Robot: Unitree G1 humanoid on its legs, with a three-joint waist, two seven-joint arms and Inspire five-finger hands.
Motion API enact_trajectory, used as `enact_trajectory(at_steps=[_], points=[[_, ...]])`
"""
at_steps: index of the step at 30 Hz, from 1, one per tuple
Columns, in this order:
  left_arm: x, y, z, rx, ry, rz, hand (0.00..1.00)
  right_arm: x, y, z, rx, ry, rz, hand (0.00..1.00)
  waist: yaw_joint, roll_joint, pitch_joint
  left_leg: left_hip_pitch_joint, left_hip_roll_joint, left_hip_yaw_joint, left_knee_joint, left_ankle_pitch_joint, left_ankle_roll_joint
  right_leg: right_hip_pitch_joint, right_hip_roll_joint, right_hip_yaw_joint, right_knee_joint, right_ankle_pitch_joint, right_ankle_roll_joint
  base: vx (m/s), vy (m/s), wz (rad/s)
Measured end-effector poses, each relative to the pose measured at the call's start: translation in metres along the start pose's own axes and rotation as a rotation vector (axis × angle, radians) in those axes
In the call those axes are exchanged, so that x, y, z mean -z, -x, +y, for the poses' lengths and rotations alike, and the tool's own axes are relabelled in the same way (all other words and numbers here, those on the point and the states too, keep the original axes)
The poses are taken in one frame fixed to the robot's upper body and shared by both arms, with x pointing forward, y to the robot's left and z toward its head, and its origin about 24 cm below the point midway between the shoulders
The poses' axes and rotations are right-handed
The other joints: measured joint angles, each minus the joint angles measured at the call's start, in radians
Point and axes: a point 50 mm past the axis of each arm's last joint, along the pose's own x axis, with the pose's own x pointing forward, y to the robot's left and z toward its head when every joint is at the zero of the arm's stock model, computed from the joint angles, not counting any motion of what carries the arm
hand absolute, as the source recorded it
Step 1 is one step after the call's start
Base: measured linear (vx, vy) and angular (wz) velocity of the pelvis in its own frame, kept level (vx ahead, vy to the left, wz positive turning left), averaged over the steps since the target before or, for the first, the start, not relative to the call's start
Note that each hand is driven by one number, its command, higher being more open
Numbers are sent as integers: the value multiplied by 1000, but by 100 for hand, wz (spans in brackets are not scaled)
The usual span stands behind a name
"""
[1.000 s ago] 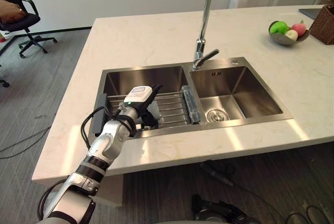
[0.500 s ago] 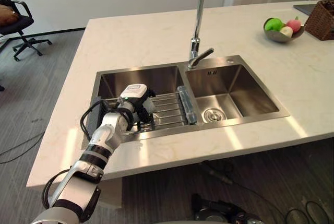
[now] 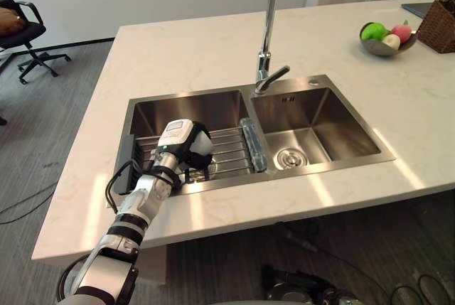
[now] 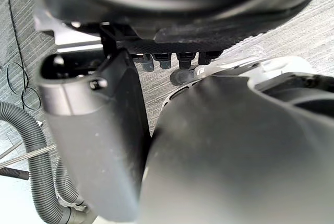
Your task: Walk over to the sink, pick up the cup, carry it to the dishwasher, place the cup inside the dishwasher, then close the dishwasher door
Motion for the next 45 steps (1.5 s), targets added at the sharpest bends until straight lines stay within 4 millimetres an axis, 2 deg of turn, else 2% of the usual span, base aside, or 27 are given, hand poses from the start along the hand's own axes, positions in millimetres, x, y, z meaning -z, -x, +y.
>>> enact_trajectory(at_steps=[2,5,10,15,17,20,24,27,30,35,39,41,45], points=[[-8,8,1,-113,174,-21,0,1,0,-1,6,-9,-12,100,2,1,1,-4,0,-17,0,3,0,2,-1,-6,0,0,-2,25,0,9],[-22,20,9,-237,300,-89,0,3,0,-4,20,-22,-24,100,6,1,1,-7,-10,-29,1,18,5,10,-11,-19,1,-2,-1,29,11,10],[-43,35,25,-418,359,-240,0,4,1,-7,33,-23,-32,100,30,-2,1,-5,-39,-59,0,52,16,30,-39,-41,1,-2,-1,-24,8,15],[-48,47,49,-599,456,-334,0,4,-1,-2,19,-28,-33,100,42,-22,11,0,-36,-72,-31,50,18,26,-38,-52,0,0,3,-120,-18,11],[-49,50,55,-638,519,-347,0,5,-1,-2,19,-29,-31,100,47,-25,13,0,-34,-72,-40,42,26,22,-35,-56,0,-3,8,-139,-24,4],[-46,53,62,-665,626,-335,0,9,-1,-1,14,-34,-21,100,59,-45,10,-4,-36,-66,-24,19,35,24,-38,-55,0,2,5,-115,-10,-6],[-44,53,62,-623,685,-319,0,13,1,-2,9,-65,-21,100,59,-44,2,-9,-32,-69,-17,13,32,23,-36,-58,0,3,4,-20,-2,-1],[-50,49,56,-509,698,-331,0,15,1,-3,5,-75,-17,100,57,-37,-2,-9,-22,-68,-18,14,32,22,-27,-59,0,3,5,53,10,0],[-54,43,42,-352,732,-312,0,14,1,-3,-4,-77,-19,100,49,-36,-3,-4,-18,-66,-19,17,25,22,-22,-56,0,7,2,68,30,-3],[-43,34,36,-256,803,-237,0,16,1,-3,-15,-115,-17,100,42,-36,-3,9,-26,-67,-26,17,25,25,-24,-44,0,4,5,36,34,-7],[-10,45,4,-77,899,0,0,16,1,-3,-16,-115,-10,100,45,-36,-3,13,-36,-67,-26,17,26,28,-32,-36,0,3,7,-20,11,-1],[-3,49,-5,-73,987,69,0,17,1,-3,-16,-117,-4,100,54,-40,-3,14,-37,-68,-26,15,29,28,-33,-35,0,5,9,-53,-7,1],[4,49,-4,-70,1109,107,0,18,1,-2,-18,-119,12,100,59,-42,-4,15,-36,-67,-27,12,32,28,-32,-35,0,5,10,-55,-18,0]])
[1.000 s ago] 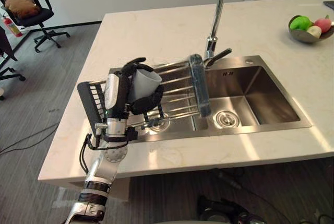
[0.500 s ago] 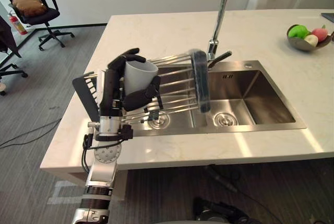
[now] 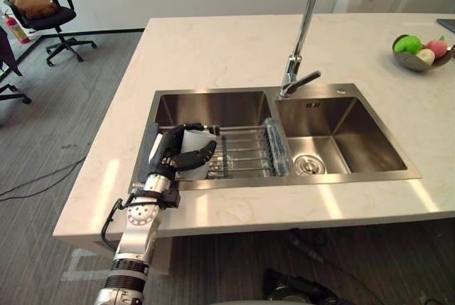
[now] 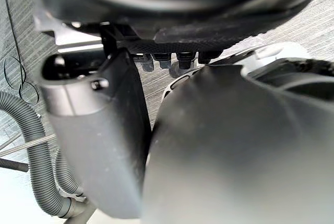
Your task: Walk over to the sink, pick up the cup, carry it to the dishwasher, place the cup inside the dishwasher, then close the dishwasher door
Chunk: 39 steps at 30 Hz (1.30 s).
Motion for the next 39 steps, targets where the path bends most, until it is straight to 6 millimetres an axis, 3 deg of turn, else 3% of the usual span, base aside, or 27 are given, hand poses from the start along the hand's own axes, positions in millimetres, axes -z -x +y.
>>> enact_trajectory(at_steps=[2,7,16,19,23,26,31,34,35,37,39], points=[[4,-1,0,17,135,47,0,0,0,0,1,-2,8,100,1,0,0,1,1,1,0,-3,0,0,1,0,0,0,0,-51,-17,-1],[4,-1,-6,95,265,64,0,1,0,1,1,-4,20,100,4,3,-2,6,5,9,2,-11,-2,0,6,7,0,1,1,-20,-6,-5],[-2,16,1,-38,233,-55,0,-2,0,-1,10,-7,1,100,6,4,0,12,7,21,2,-15,-4,0,5,10,0,1,2,-11,-3,-3],[-25,24,6,-132,174,-208,0,1,1,-3,23,-10,-20,100,25,4,0,8,2,13,3,-14,-2,1,4,5,0,2,3,-20,-8,7],[-76,41,16,-384,61,-538,0,5,3,-7,35,-7,-37,100,52,4,1,3,-10,-1,2,-3,9,5,-11,0,0,8,8,-17,-1,9],[-103,57,18,-551,-36,-736,0,8,3,-9,43,-5,-40,100,73,3,1,2,-22,-4,1,13,15,8,-24,-2,1,14,8,-59,-6,7],[-136,84,19,-791,-256,-1007,0,12,4,-12,52,31,-40,100,105,1,-1,-10,-37,-30,-1,33,19,11,-45,-26,0,16,4,-96,-24,17],[-144,99,19,-884,-354,-1094,0,16,5,-13,53,63,-25,100,132,-14,-15,-42,-38,-40,14,27,37,-1,-54,-42,0,6,6,-131,-44,14],[-142,102,21,-916,-376,-1089,0,15,6,-16,54,75,-23,100,135,18,-30,-67,-14,-57,26,18,45,-5,-43,-53,16,15,-9,-71,-59,33],[-136,111,31,-1004,-460,-1036,0,17,6,-14,41,118,-11,100,139,13,-37,-76,-12,-103,30,26,53,8,-46,-75,58,-38,-3,13,-49,54],[-129,119,38,-1073,-493,-938,0,18,6,-14,34,150,3,100,146,14,-40,-124,-16,-185,33,57,41,41,-49,-169,9,-20,-1,-24,-82,109]])
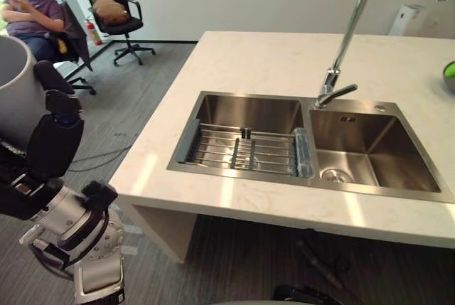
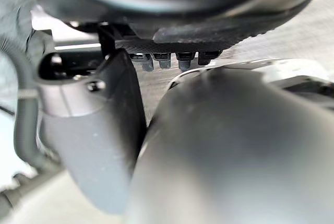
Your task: Walk over to the sink, pick up the cup, carry it to the dishwasher, place the cup inside the dishwasher, then close the dishwasher door
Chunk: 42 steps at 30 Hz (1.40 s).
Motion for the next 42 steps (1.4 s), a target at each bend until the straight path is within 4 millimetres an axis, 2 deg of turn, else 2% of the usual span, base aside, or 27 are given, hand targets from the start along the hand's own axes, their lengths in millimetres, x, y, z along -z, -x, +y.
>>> enact_trajectory(at_steps=[2,5,6,7,8,9,10,11,13,15,16,17,19,20,21,22,23,24,25,27,29,30,31,33,39,40,42], points=[[4,6,5,20,-39,59,0,0,1,-3,9,10,6,100,18,0,0,-54,-18,-66,-16,66,-11,12,-23,-110,1,-7,1,-21,-74,197],[7,14,8,28,-24,149,0,9,4,-15,45,28,56,100,67,13,7,-96,-51,-61,-53,151,17,77,-59,-314,3,-46,16,-48,-8,214],[8,17,10,16,-15,175,0,7,5,-19,54,40,55,100,97,20,11,-102,-62,-27,-83,161,128,96,-72,-374,21,-69,20,-136,36,217],[9,19,15,2,-24,191,0,5,4,-18,56,41,50,100,122,10,9,-98,-74,62,-126,122,335,102,-95,-416,36,-93,19,-111,44,201],[10,18,17,-9,-34,188,0,2,3,-17,51,43,40,100,120,0,10,-100,-68,129,-135,81,350,111,-100,-435,29,-99,21,-63,26,213],[7,15,18,-22,-8,181,0,-3,1,-12,37,22,22,100,99,-23,14,-116,-53,213,-119,62,324,125,-125,-488,18,-92,20,-68,123,243],[1,16,16,-32,42,174,0,-8,0,-13,46,-12,12,100,97,-24,20,-175,-10,312,0,66,286,137,-158,-583,51,-104,26,-47,173,256],[-6,16,18,-41,83,159,0,-16,-2,-13,51,-22,3,100,102,-27,21,-188,27,412,118,69,282,155,-194,-644,77,-105,22,-30,197,190],[-21,14,13,-33,185,106,0,-21,-3,-10,41,-25,-23,100,85,-24,20,-162,92,516,197,81,263,217,-213,-755,88,-100,28,39,177,170],[-38,14,5,-5,302,44,0,-23,-3,-8,34,-27,-27,100,73,-9,13,-127,135,568,171,137,185,263,-215,-851,106,-82,57,73,235,167],[-47,16,-1,23,364,18,0,-26,-3,-10,43,-33,-27,100,67,5,13,-107,111,570,101,155,75,292,-231,-911,132,-65,83,139,330,161],[-51,17,-7,61,403,-2,0,-25,-4,-7,43,-70,-20,100,63,-1,17,-84,44,554,16,161,41,323,-275,-967,177,-58,91,165,421,171],[-53,19,-13,99,444,14,0,-19,-9,8,16,-107,7,100,64,-35,39,-64,-44,498,-35,180,39,369,-363,-1004,260,-32,62,128,387,126],[-53,20,-17,110,467,34,0,-22,-10,13,10,-118,-6,100,66,-41,43,-66,-70,463,-47,177,52,380,-403,-983,315,-4,25,142,328,118],[-53,23,-24,130,502,60,0,-24,-10,18,8,-137,-17,100,65,-47,47,-70,-94,413,-64,178,69,375,-443,-901,394,42,-39,179,277,180],[-54,26,-41,190,578,78,0,-26,-10,20,13,-174,-45,100,44,-31,44,-78,-113,319,-88,186,94,350,-454,-708,474,75,-87,161,212,215],[-54,28,-53,234,632,83,0,-31,-10,23,14,-228,-78,100,30,-24,53,-95,-110,240,-106,192,124,300,-383,-517,480,-106,10,106,47,266],[-52,35,-71,296,679,95,0,-34,-11,31,7,-347,-123,100,10,-23,62,-98,-105,141,-143,204,162,237,-228,-277,424,-292,17,83,-94,237],[-48,43,-85,342,693,132,0,-37,-12,35,2,-391,-148,100,-1,-21,65,-96,-109,84,-158,218,160,199,-141,-123,374,-348,23,105,-124,198],[-36,63,-99,424,676,239,0,-43,-11,36,7,-410,-175,100,-18,-27,63,-80,-130,25,-162,227,145,120,-50,79,318,-396,48,135,-100,120],[-24,73,-103,469,609,304,0,-49,-11,40,0,-397,-191,100,-23,-27,65,-54,-153,17,-162,226,122,48,-36,154,224,-358,31,185,-66,54],[-20,73,-103,478,580,311,0,-53,-12,45,-14,-381,-191,100,-25,-37,70,-35,-164,18,-162,215,103,27,-43,155,166,-256,19,180,-65,15],[-18,72,-101,479,569,306,0,-54,-13,48,-22,-374,-190,100,-24,-49,75,-22,-173,19,-163,211,97,17,-52,158,167,-194,24,121,-97,3],[-13,73,-97,473,538,312,0,-54,-13,50,-32,-359,-183,100,-22,-46,69,-5,-162,24,-164,200,81,18,-44,157,182,-195,35,94,-113,-5],[-13,72,-97,521,512,286,0,-51,-13,51,-26,-307,-160,100,-23,-50,63,-4,-127,21,-170,187,54,48,-4,137,128,-196,12,33,-106,1],[1,72,-85,590,443,299,0,-36,-16,62,-48,-277,-119,100,-41,-112,17,-6,-142,17,-172,197,57,103,-5,103,34,-146,15,0,0,0],[1,72,-85,590,443,299,0,-36,-16,62,-49,-277,-119,100,-41,-113,17,-6,-142,17,-172,197,57,103,-5,103,34,-146,15,0,0,0]])
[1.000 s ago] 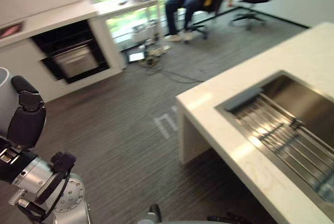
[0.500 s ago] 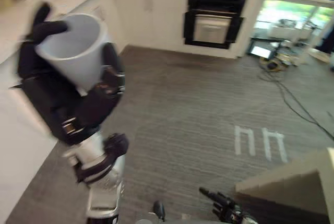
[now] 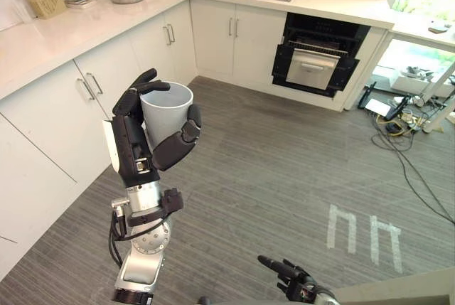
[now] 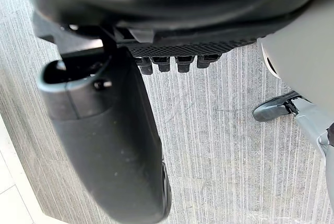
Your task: Walk over to the sink, pick up the cup, carry it to the dishwasher, place the cup inside the dishwasher, then close the dishwasher door
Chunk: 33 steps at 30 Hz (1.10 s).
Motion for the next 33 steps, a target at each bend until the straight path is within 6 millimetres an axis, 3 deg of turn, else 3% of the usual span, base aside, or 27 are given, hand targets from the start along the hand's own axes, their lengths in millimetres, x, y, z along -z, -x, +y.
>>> enact_trajectory(at_steps=[4,11,12,13,15,17,19,21,23,24,25,26,27,29,30,31,32,33], points=[[-9,-3,-2,-38,52,-25,0,0,0,-1,-14,-1,1,100,4,-8,-3,-8,10,35,6,-1,-2,-27,10,51,-7,17,-7,0,1,-26],[-16,-7,-17,-48,135,-43,0,-4,4,-11,-116,45,24,100,-15,-9,-5,-11,21,31,10,-7,-6,-19,24,49,-32,31,-17,-24,-16,-4],[-15,-5,-14,-70,132,-36,0,-3,5,-11,-137,65,36,100,-15,-9,-4,-27,26,36,62,-46,-6,-12,27,51,-31,27,-21,5,-43,-14],[-13,-2,-8,-99,122,-23,0,-5,5,-12,-154,106,43,100,-10,-1,-1,-76,46,44,204,-128,-13,-8,39,59,-18,7,-27,2,-62,-20],[-11,5,6,-152,87,-1,0,-13,7,-14,-185,154,37,100,1,35,10,-137,95,50,386,-217,-35,-5,70,90,42,-47,-42,21,-38,-16],[-9,10,20,-201,50,11,0,-15,7,-14,-190,158,35,100,1,40,24,-240,133,62,621,-232,-43,-5,83,80,88,-86,-55,14,-18,24],[-7,17,37,-268,14,37,0,-16,8,-18,-174,164,39,100,29,54,47,-312,177,61,809,-252,-50,19,86,69,132,-119,-75,46,12,17],[-7,20,50,-308,-16,35,0,-16,8,-20,-168,178,41,100,32,46,64,-312,166,70,757,-289,-46,50,62,64,152,-149,-67,126,82,13],[-8,21,58,-340,-22,30,0,-17,9,-22,-163,190,42,100,36,39,71,-313,133,77,586,-273,-54,66,14,60,178,-181,-40,144,151,11],[-9,22,60,-351,-18,24,0,-17,9,-25,-153,196,44,100,37,45,72,-309,118,58,430,-221,-66,81,-11,59,183,-198,-18,173,240,3],[-13,21,60,-361,-10,6,0,-17,10,-29,-138,189,44,100,41,50,76,-305,119,45,360,-131,-100,104,-29,62,181,-215,6,262,347,2],[-17,21,60,-371,3,-19,0,-14,10,-32,-125,175,46,100,44,49,74,-310,102,48,394,-81,-87,124,-48,72,180,-235,26,262,335,-6],[-18,20,59,-374,9,-32,0,-14,10,-33,-117,164,43,100,49,55,68,-317,87,47,422,-84,-81,127,-66,76,182,-246,44,314,371,-15],[-18,20,60,-383,13,-37,0,-7,10,-37,-83,119,48,100,58,27,53,-321,25,72,478,-141,9,124,-125,106,246,-271,69,362,330,-13],[-18,19,59,-384,21,-34,0,-8,9,-37,-76,101,35,100,51,27,53,-319,15,71,497,-158,37,116,-135,110,296,-271,77,381,278,9],[-17,18,56,-377,33,-27,0,-8,9,-37,-63,72,24,100,49,20,56,-299,-2,75,513,-185,57,106,-159,126,362,-259,93,429,319,9],[-17,15,52,-343,45,-34,0,-2,10,-39,-42,14,14,100,57,-2,44,-245,-31,93,493,-217,75,80,-197,149,477,-236,123,350,274,-4],[-18,13,51,-331,48,-40,0,-1,10,-39,-39,-2,5,100,59,-9,41,-221,-43,98,475,-225,82,64,-213,152,531,-218,128,419,283,-12]])
